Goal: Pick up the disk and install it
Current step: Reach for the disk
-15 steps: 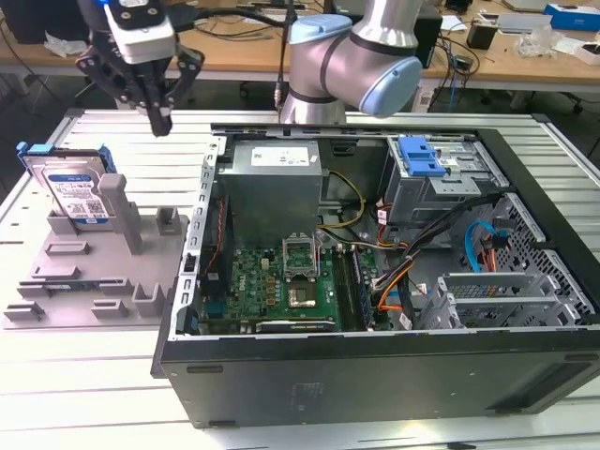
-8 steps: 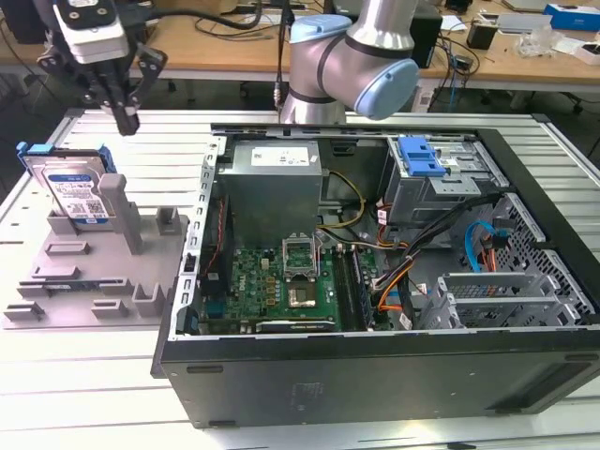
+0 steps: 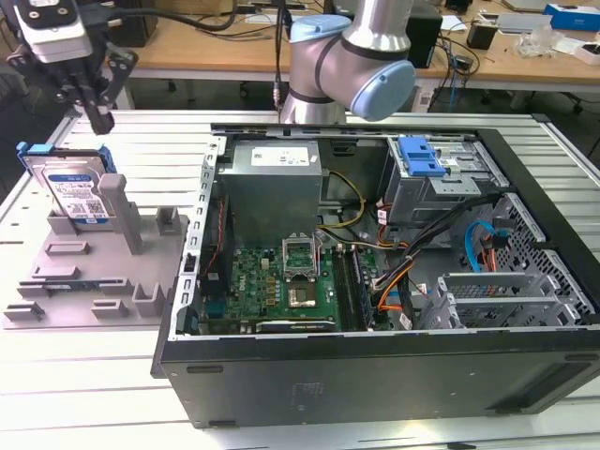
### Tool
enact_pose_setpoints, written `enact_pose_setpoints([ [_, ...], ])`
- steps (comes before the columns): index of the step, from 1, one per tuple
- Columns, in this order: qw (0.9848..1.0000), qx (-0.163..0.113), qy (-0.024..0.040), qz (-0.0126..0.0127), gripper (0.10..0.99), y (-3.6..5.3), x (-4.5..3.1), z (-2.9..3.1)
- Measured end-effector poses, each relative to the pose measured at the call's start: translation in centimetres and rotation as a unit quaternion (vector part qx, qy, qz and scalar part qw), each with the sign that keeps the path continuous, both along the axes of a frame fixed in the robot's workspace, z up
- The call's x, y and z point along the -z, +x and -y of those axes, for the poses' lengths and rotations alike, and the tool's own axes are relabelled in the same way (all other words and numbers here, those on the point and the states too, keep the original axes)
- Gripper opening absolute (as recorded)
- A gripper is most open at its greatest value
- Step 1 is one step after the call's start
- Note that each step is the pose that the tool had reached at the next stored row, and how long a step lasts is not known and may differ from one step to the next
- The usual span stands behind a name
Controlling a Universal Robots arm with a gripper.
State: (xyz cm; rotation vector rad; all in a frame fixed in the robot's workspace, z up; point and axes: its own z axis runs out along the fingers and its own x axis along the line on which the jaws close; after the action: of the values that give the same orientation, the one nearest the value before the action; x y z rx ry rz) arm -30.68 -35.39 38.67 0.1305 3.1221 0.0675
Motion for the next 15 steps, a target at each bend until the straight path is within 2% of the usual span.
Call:
enact_pose_setpoints([
  [6,1.0000,0.000,0.0000,-0.0008,0.106,-2.27,0.15,-0.55],
  [10,1.0000,0.000,0.0000,-0.0010,0.106,-4.59,0.29,-1.45],
  [15,1.0000,0.000,-0.0002,-0.0010,0.106,-4.74,0.30,-1.55],
])
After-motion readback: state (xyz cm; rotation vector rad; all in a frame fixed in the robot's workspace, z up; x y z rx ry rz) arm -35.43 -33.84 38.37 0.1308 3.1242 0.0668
